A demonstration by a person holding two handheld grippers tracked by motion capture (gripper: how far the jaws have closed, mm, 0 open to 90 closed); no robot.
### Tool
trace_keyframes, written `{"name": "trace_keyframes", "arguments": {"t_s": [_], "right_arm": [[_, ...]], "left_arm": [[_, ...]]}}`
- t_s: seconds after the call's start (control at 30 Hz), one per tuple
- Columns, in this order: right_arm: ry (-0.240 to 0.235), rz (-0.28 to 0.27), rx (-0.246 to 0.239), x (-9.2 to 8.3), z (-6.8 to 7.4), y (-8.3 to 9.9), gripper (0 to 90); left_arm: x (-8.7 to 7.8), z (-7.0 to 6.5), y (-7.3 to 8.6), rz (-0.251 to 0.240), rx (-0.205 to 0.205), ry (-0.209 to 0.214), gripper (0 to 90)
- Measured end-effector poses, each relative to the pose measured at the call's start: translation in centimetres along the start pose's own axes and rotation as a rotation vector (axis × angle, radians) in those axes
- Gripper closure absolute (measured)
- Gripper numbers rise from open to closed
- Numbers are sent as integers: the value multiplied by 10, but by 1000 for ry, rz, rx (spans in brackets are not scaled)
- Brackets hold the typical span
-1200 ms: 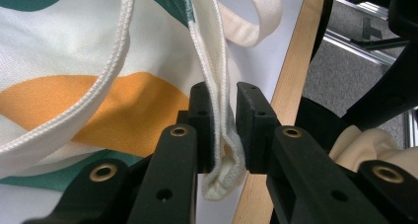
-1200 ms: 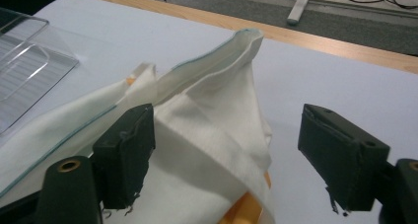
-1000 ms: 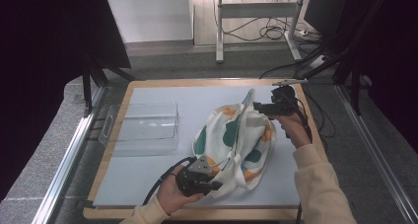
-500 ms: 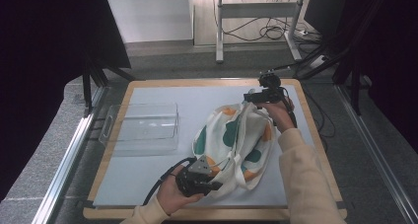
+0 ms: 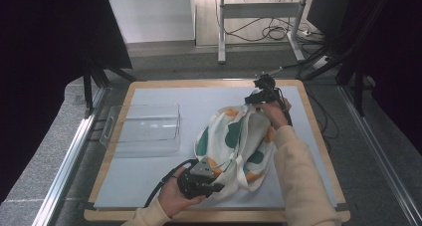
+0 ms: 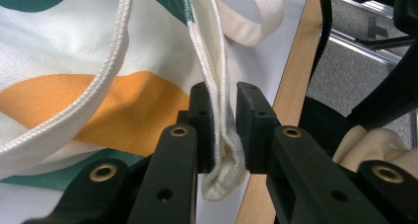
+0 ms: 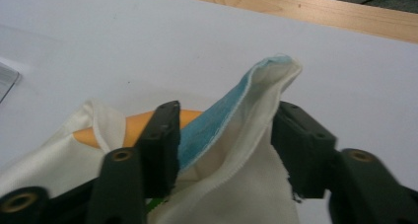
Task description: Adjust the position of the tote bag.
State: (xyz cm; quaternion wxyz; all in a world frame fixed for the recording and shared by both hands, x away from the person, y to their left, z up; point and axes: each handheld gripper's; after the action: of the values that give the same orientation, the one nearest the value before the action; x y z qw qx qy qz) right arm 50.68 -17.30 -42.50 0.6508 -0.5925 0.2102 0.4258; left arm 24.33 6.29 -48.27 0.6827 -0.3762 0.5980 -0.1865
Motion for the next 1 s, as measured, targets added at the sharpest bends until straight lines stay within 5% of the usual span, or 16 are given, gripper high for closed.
{"name": "trace_keyframes", "arguments": {"t_s": [0.2, 0.37, 1.0], "right_arm": [[21, 4, -42, -1, -2, 0, 720], [5, 17, -59, -1, -3, 2, 834], [-47, -45, -88, -25, -12, 7, 854]], "left_arm": [[0, 1, 1, 2, -2, -2, 787], [0, 1, 1, 6, -1, -5, 787], [-3, 4, 5, 21, -10, -18, 799]]}}
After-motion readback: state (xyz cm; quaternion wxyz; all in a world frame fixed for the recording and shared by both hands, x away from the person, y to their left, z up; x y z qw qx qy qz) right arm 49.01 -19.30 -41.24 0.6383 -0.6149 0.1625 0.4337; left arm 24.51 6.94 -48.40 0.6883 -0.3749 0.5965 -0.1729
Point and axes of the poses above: each handheld gripper's, and its own axes: x roughly forward along the jaws, y roughly out of its underside, z roughly to its left, and after that the axes turned 13 degrees about x, right-handed
